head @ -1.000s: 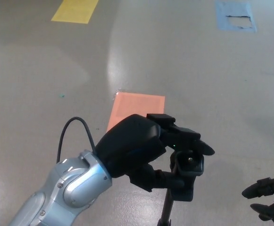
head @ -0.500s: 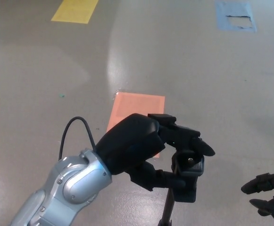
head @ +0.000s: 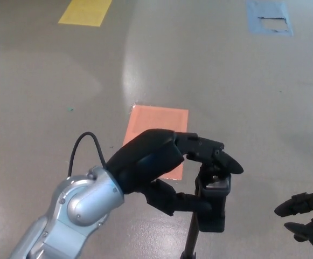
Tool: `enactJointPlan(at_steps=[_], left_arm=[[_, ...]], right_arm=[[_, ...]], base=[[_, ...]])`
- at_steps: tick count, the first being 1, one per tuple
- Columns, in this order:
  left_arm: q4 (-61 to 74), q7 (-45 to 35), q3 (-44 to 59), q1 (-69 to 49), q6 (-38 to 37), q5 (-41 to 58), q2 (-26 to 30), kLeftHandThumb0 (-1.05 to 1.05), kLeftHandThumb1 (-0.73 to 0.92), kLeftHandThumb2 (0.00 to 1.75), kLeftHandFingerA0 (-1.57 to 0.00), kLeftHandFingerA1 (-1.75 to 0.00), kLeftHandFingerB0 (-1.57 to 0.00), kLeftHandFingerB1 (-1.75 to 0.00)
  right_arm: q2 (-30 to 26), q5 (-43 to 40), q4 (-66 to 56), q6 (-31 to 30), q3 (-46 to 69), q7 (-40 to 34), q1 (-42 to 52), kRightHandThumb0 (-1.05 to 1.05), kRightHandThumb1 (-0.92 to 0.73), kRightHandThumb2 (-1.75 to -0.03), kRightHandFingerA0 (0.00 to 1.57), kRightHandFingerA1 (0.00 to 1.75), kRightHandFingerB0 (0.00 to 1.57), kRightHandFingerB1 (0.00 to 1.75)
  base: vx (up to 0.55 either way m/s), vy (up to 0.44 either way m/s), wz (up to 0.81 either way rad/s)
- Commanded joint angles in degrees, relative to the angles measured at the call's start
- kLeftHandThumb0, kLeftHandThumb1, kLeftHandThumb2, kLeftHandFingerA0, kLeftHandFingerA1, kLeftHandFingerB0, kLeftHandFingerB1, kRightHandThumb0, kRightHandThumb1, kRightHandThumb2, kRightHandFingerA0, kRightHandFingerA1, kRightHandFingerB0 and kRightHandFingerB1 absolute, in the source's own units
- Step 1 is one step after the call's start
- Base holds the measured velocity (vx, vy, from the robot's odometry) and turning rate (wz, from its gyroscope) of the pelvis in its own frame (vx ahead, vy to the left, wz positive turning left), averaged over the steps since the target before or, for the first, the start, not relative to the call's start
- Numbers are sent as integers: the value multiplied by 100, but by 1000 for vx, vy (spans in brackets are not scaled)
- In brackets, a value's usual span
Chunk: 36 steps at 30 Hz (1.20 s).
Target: The robot uses its left hand to grab the top of a phone stand kept on the floor and rotates it anti-clockwise
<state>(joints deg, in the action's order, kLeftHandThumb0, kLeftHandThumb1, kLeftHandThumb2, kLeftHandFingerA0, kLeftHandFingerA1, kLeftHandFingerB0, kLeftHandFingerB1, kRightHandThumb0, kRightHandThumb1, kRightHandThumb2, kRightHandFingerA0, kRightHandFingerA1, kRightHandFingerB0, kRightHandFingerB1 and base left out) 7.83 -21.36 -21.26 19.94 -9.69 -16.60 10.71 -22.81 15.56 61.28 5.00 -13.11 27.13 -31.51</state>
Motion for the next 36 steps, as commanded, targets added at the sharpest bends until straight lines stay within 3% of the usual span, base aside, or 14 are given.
enactJointPlan(at_steps=[1,5,17,22,30,36], left_arm=[[127,-773,333,38,1817,1240,-234,-21,69,61,-103,-73,-92,-50],[122,-823,393,70,2091,1338,-288,-21,68,61,-105,-66,-94,-51],[119,-926,476,157,2626,1513,-412,-20,69,62,-104,-67,-92,-52],[144,-1002,667,210,3192,1962,-598,-19,70,62,-103,-62,-93,-53],[99,-1059,1042,308,4163,2679,-891,-18,68,62,-109,-65,-94,-54],[64,-1122,1134,361,4409,2778,-907,-23,65,60,-112,-70,-93,-53]], right_arm=[[-55,54,118,-35,-18,13,-75,-46,-76,-62,51,39,37,35],[-59,59,99,-62,-20,8,-94,-46,-76,-62,50,38,37,34],[-77,22,79,-81,12,59,-164,-46,-77,-62,50,39,36,35],[-79,72,100,-43,-30,33,-205,-46,-77,-62,51,39,36,35],[-88,68,102,-23,-25,53,-278,-48,-77,-63,49,40,38,35],[-97,98,95,-32,-57,87,-330,-49,-78,-64,47,38,37,35]], base=[[0,0,0],[0,0,0],[0,0,0],[0,0,0],[0,0,0],[0,0,0]])
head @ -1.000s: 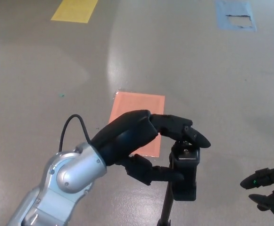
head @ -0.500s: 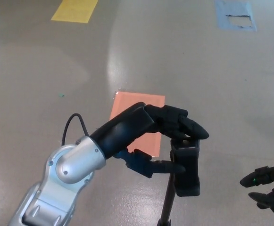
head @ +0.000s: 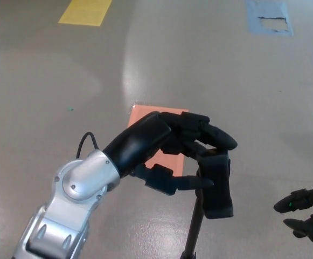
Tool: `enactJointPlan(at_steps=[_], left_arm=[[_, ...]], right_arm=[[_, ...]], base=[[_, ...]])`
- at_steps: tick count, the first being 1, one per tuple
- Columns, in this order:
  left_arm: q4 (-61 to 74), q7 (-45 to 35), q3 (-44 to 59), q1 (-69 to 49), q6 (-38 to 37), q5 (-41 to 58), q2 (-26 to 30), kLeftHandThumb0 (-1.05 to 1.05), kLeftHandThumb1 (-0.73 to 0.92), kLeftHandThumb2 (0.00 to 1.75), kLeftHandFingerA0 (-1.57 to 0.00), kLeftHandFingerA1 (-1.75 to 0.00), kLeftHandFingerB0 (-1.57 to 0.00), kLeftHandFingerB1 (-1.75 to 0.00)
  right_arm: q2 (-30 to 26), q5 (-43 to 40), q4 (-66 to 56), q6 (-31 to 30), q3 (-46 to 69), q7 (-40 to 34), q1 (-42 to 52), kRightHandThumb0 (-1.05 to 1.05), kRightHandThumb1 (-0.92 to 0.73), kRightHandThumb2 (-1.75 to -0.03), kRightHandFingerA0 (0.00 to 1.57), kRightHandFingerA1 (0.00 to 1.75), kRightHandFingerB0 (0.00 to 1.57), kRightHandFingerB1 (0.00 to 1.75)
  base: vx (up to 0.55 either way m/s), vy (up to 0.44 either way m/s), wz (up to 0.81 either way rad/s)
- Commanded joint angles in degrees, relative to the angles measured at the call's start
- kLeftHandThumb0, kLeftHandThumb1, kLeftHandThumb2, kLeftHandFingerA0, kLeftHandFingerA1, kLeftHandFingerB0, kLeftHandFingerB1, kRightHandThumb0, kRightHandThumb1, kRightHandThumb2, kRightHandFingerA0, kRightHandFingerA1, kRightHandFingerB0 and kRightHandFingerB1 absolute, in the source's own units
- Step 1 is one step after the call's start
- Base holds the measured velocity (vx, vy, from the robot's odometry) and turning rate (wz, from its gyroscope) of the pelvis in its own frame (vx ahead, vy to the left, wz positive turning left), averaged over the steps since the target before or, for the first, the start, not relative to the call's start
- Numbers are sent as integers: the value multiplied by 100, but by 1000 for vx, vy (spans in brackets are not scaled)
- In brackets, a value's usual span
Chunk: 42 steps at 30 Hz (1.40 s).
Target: The robot uses its left hand to grab the top of a phone stand kept on the floor and rotates it anti-clockwise
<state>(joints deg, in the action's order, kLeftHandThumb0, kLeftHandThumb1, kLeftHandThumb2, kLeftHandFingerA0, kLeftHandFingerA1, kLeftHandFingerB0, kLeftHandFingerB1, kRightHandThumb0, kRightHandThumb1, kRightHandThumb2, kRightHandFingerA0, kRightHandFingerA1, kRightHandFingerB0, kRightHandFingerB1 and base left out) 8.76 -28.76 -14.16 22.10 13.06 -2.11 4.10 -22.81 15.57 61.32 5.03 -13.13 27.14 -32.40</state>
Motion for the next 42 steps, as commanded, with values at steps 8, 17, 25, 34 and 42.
enactJointPlan(at_steps=[8,17,25,34,42], left_arm=[[-35,-435,461,188,2413,1419,-259,-25,64,60,-112,-72,-92,-53],[-15,-373,445,187,2585,1480,-291,-24,64,59,-111,-75,-94,-55],[13,-355,392,210,2632,1509,-241,-24,65,60,-110,-75,-92,-54],[-295,-112,1020,464,3950,2295,-645,-20,61,60,-113,-91,-92,-59],[-641,17,1284,648,4392,2374,-702,-24,61,60,-113,-100,-93,-58]], right_arm=[[-116,36,84,-41,-27,250,-276,-49,-79,-63,45,40,35,35],[-110,17,84,-111,-6,264,-312,-50,-77,-63,46,39,35,35],[-94,-38,117,-183,52,308,-353,-50,-77,-63,46,40,35,34],[-105,63,189,-30,-29,249,-395,-50,-77,-63,48,40,36,35],[-77,111,174,-107,-56,137,-411,-48,-77,-63,51,39,36,34]], base=[[0,0,0],[0,0,0],[0,0,0],[0,0,0],[0,0,0]])
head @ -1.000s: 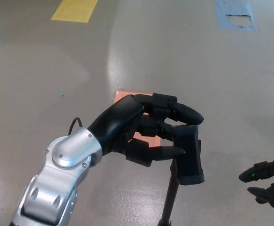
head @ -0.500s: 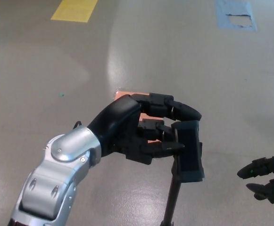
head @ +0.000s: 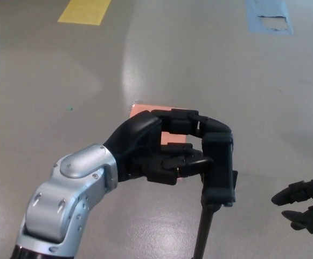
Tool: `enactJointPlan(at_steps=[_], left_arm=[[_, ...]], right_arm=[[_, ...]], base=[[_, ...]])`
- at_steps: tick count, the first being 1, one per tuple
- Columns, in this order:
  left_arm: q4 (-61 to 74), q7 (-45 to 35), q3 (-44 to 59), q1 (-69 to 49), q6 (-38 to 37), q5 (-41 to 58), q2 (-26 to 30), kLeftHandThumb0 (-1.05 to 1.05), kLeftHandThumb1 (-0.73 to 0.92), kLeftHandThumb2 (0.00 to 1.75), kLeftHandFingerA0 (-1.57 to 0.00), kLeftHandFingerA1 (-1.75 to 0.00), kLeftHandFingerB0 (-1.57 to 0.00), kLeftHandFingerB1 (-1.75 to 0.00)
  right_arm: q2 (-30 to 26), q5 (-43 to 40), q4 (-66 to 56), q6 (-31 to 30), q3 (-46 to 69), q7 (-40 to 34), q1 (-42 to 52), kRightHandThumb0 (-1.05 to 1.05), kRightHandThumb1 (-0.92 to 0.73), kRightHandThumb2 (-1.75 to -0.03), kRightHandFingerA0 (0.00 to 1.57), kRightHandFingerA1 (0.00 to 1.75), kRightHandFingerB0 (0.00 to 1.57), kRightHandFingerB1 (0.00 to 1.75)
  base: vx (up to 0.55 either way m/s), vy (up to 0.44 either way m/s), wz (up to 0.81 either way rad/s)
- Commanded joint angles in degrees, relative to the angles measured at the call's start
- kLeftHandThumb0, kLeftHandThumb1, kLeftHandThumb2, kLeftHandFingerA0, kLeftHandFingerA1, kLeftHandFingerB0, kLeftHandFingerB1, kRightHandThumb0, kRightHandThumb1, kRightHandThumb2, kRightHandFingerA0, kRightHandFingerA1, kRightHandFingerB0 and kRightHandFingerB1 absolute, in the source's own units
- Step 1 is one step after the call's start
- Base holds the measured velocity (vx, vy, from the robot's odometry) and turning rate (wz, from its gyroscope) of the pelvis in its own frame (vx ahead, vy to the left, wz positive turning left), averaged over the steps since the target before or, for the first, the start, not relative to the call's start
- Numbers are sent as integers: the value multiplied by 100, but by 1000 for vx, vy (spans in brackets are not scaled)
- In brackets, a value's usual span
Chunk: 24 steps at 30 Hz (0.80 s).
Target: The robot uses its left hand to grab the top of a phone stand kept on the floor and rotates it anti-clockwise
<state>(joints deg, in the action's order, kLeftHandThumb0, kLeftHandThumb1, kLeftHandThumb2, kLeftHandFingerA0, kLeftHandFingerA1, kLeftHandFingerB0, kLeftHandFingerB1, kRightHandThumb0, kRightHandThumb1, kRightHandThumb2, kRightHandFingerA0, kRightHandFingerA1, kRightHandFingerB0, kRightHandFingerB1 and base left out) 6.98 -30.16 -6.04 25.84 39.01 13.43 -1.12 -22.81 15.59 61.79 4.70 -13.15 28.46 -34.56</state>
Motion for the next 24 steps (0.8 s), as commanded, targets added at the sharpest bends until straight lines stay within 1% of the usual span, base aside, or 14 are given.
enactJointPlan(at_steps=[1,2,4,9,11,17,20,21,24], left_arm=[[-471,173,481,287,1828,816,-182,-24,61,60,-113,-100,-93,-58],[-475,178,489,294,1846,818,-184,-24,61,60,-113,-100,-93,-58],[-489,249,557,333,2023,833,-232,-23,63,62,-110,-105,-91,-60],[-520,267,588,362,2157,851,-253,-23,65,63,-113,-102,-89,-61],[-518,287,603,352,2196,868,-264,-22,65,63,-112,-100,-89,-61],[-433,338,593,351,2309,890,-257,-22,66,62,-112,-101,-89,-60],[-413,376,632,343,2386,942,-293,-22,64,61,-114,-99,-90,-59],[-417,367,632,336,2375,953,-297,-22,64,63,-113,-102,-89,-60],[-397,393,630,342,2418,969,-301,-21,63,62,-114,-102,-90,-60]], right_arm=[[-75,108,129,-81,-54,5,-199,-48,-77,-63,51,39,36,34],[-74,108,130,-84,-54,4,-200,-48,-77,-63,51,39,36,34],[-71,102,125,-109,-52,22,-205,-47,-77,-63,48,39,35,34],[-73,98,130,-107,-48,31,-205,-47,-77,-63,50,40,36,34],[-68,89,147,-98,-42,38,-206,-48,-77,-63,48,40,36,34],[-57,42,185,-106,-5,77,-216,-47,-77,-63,48,40,36,35],[-63,45,182,-94,-6,66,-212,-49,-77,-63,50,40,37,35],[-72,40,171,-76,-4,80,-212,-49,-76,-63,51,41,38,35],[-77,33,186,-34,-1,90,-224,-49,-77,-62,50,40,37,35]], base=[[0,0,0],[0,0,0],[0,0,0],[0,0,0],[0,0,0],[0,0,0],[0,0,0],[0,0,0],[0,0,0]])
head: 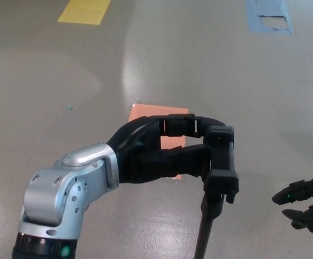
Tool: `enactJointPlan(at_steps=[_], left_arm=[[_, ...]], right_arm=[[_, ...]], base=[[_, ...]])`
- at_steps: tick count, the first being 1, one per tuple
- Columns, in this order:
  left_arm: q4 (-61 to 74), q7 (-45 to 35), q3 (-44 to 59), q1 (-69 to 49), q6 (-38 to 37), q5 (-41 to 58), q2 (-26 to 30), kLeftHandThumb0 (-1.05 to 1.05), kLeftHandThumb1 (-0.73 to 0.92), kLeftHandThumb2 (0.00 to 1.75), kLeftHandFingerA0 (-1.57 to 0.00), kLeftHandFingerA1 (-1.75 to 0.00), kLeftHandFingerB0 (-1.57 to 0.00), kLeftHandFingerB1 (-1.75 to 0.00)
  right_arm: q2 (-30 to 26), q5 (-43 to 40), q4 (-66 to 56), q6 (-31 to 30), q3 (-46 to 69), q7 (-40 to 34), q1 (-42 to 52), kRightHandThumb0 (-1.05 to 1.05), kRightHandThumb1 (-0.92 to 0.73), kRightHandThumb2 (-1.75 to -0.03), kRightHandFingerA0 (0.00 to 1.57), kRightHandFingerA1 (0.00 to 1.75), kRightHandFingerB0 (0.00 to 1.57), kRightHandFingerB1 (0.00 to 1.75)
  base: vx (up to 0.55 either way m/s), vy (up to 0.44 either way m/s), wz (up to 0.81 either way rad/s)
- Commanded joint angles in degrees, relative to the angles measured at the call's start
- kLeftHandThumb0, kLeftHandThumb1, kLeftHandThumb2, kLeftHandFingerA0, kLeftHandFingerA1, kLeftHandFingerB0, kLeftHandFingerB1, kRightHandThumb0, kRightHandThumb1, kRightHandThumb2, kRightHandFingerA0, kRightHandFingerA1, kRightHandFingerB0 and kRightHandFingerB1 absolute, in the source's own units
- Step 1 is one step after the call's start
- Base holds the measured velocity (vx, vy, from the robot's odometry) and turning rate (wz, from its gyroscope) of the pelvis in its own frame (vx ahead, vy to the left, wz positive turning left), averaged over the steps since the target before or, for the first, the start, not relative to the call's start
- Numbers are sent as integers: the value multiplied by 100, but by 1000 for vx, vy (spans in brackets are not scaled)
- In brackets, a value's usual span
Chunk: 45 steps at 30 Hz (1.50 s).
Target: The robot uses its left hand to grab the top of a phone stand kept on the floor and rotates it anti-clockwise
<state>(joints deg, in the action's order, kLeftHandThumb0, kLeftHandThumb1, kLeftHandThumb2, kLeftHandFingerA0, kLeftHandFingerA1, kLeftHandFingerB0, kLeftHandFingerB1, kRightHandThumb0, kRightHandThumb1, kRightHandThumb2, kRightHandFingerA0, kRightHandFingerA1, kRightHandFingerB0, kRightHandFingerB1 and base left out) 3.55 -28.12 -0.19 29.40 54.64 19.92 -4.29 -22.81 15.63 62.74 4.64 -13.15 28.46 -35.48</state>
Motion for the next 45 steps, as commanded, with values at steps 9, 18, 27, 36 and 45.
enactJointPlan(at_steps=[9,18,27,36,45], left_arm=[[-125,113,63,-117,746,528,63,-30,65,59,-95,-79,-69,-46],[197,-226,-294,-386,387,598,418,-79,48,74,0,-17,0,-4],[60,-551,-504,-502,-183,632,689,-92,60,92,0,-4,0,-1],[-78,-681,-473,-702,-435,679,854,-88,57,91,0,-6,0,-4],[-589,-749,-134,-990,-1145,417,1403,-83,54,88,0,-10,0,-7]], right_arm=[[-96,6,65,112,11,91,-46,-48,-77,-62,51,41,37,35],[-123,66,7,229,-42,107,36,-54,-74,-62,45,40,35,35],[-142,156,58,286,-161,59,-10,-55,-74,-62,48,41,36,35],[-63,183,76,64,-163,-30,-9,-53,-64,-87,49,53,34,47],[-5,165,95,-96,-121,-73,-45,-47,-75,-63,52,39,38,35]], base=[[0,0,0],[0,0,0],[0,0,0],[0,0,0],[0,0,0]])
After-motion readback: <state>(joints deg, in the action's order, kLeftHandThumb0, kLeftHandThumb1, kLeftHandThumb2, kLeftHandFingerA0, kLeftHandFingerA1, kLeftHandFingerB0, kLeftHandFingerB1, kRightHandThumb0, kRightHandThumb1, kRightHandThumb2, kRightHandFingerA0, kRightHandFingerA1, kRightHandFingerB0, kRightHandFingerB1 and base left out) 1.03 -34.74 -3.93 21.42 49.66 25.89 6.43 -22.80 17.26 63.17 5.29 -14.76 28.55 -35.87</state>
